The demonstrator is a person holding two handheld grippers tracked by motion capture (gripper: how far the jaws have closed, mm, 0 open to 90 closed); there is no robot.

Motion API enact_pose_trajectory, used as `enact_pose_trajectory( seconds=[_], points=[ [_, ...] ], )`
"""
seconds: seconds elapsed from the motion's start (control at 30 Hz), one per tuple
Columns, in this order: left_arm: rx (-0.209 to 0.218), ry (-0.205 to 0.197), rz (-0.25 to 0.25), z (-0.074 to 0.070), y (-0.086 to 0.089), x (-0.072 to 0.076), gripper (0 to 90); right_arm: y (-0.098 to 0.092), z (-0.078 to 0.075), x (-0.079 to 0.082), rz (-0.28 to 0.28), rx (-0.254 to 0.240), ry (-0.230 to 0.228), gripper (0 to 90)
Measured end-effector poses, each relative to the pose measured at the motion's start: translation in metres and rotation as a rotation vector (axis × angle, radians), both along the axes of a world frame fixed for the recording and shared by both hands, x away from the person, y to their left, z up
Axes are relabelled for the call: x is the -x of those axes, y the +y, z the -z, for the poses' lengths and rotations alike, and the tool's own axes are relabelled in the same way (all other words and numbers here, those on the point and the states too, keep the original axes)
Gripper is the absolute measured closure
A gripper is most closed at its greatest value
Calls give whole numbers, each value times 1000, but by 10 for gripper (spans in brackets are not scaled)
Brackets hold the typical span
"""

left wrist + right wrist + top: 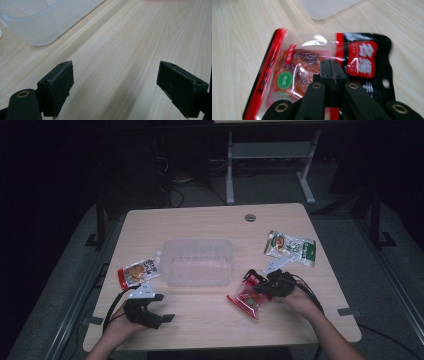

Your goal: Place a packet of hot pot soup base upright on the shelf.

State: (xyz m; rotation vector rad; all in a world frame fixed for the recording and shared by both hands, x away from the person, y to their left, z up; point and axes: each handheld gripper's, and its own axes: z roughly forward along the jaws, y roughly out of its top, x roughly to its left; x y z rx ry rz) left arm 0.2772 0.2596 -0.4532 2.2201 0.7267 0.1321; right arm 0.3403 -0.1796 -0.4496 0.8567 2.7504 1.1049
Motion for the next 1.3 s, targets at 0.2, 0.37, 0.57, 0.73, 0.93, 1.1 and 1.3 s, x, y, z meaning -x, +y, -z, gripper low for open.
enact_pose_trajectory(
  seconds=[0.2, 0.37, 0.57, 0.73, 0.93, 1.1, 1.3],
  points=[
    [0, 4, 4, 0, -1, 0, 136, 4, 0, 3, -17, 1, 5, 897],
    [-6, 5, 8, 1, -1, 0, 136, 10, -1, 5, -43, 4, 9, 897],
    [-7, 4, 12, 1, -1, 0, 136, 21, -1, 10, -79, 4, 17, 897],
    [-6, 10, 10, 1, -2, 1, 136, 36, -1, 15, -134, 16, 4, 897],
    [-9, 9, 19, 1, -4, 1, 136, 49, -1, 19, -188, 15, -8, 897],
    [-17, 7, 33, 1, -5, 2, 136, 59, 0, 21, -215, 9, -7, 897],
    [-12, 8, 45, 0, -9, 3, 138, 61, 0, 20, -227, 12, -16, 897]
  ],
)
